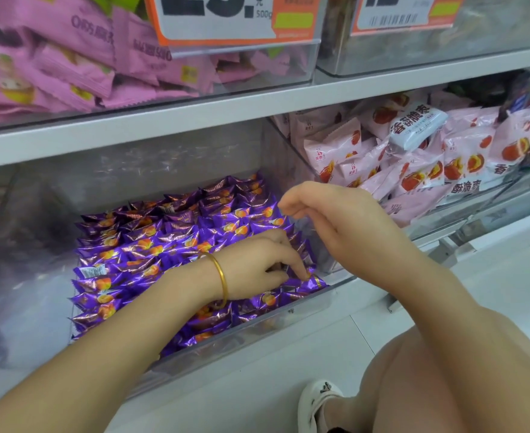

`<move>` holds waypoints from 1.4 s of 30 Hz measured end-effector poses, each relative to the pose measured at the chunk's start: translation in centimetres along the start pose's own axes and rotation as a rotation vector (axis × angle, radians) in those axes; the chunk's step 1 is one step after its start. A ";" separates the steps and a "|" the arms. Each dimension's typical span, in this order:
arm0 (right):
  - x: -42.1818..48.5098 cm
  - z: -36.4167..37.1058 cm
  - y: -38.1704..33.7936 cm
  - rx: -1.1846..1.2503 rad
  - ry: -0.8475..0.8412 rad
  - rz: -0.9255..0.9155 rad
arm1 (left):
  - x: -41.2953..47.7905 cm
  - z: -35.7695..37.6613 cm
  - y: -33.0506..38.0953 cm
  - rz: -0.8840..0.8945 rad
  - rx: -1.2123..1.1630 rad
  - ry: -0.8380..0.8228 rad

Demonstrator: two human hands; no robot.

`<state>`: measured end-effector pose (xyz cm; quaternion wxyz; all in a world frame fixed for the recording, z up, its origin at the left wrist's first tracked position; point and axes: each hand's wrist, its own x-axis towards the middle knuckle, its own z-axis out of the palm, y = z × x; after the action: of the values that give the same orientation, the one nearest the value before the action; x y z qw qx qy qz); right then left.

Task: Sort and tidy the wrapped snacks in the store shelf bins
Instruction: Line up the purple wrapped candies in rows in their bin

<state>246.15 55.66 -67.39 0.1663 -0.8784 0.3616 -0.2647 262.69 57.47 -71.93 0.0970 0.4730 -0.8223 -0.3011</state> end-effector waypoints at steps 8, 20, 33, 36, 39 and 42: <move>-0.2 0.3 -0.3 0.086 0.025 0.030 | 0.8 0.8 0.8 0.059 0.208 0.116; -0.6 0.1 -0.2 0.094 0.021 0.034 | -0.1 0.0 0.3 0.041 0.019 0.188; -0.1 0.9 -2.7 -0.549 -0.268 0.126 | -1.7 -1.6 0.3 -0.053 -0.568 0.602; -0.5 0.0 -2.7 -0.508 -0.208 0.089 | -1.8 -1.6 0.5 -0.049 -0.747 0.612; -2.0 -1.1 -2.3 -0.442 0.128 0.033 | -1.0 -1.2 -0.1 -0.037 -0.624 0.639; -2.9 -0.9 -1.5 -0.266 0.230 0.054 | 0.3 -0.2 -1.0 0.143 -0.028 0.390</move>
<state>244.72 58.67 -66.90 0.0132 -0.8465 0.4336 -0.3085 263.33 56.72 -72.37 0.2821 0.4612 -0.8152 -0.2075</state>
